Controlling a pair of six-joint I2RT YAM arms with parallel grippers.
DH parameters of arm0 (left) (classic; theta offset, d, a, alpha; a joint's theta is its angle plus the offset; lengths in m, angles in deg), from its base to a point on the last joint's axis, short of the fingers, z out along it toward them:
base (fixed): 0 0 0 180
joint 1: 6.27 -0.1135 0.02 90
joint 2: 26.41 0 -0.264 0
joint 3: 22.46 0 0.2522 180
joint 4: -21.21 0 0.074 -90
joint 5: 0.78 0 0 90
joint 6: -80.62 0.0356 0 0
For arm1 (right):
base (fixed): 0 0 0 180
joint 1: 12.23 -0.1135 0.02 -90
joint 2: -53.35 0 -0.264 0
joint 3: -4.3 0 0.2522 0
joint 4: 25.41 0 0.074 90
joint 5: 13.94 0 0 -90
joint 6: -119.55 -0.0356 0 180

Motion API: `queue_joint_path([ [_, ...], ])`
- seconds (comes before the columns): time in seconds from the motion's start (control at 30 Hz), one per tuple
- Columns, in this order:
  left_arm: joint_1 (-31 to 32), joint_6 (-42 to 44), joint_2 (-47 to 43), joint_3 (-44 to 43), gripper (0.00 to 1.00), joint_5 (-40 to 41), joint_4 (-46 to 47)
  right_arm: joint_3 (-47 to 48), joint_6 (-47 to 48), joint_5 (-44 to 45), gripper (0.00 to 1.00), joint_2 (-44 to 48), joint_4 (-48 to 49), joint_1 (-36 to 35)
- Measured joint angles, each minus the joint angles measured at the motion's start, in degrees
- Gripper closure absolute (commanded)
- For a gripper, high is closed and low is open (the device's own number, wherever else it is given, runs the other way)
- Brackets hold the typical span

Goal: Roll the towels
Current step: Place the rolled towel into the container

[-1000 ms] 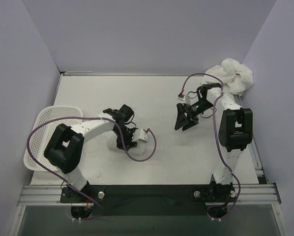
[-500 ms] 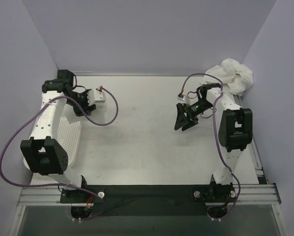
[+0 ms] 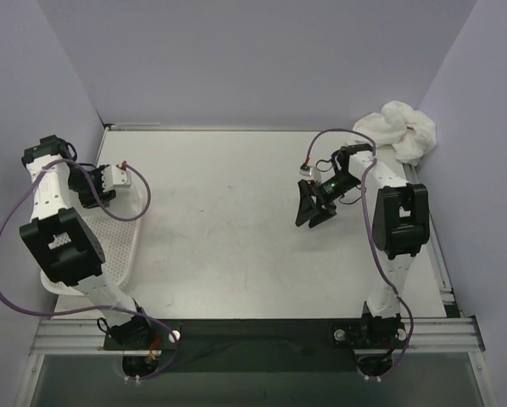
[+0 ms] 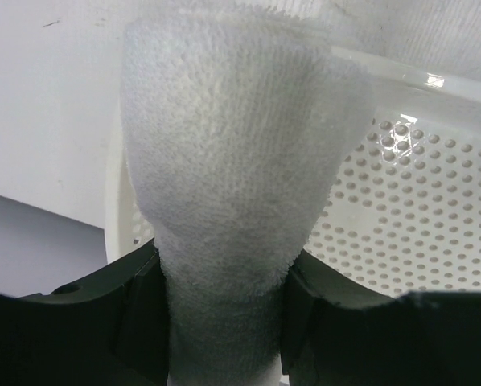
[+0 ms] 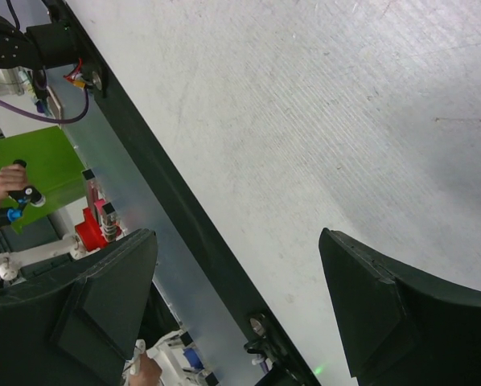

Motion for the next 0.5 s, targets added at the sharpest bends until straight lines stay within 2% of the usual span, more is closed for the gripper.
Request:
queue_joint_path([
  [0.3,0.20,5.31,7.13,0.07,1.00,1.07,-0.13,0.04,-0.37,0.07,0.16,-0.46,0.00,-0.79],
  [0.5,-0.15,8.37,7.72,2.69,1.00,4.52,-0.04,0.17,-0.37,0.04,0.16,-1.99,-0.02,-0.76],
])
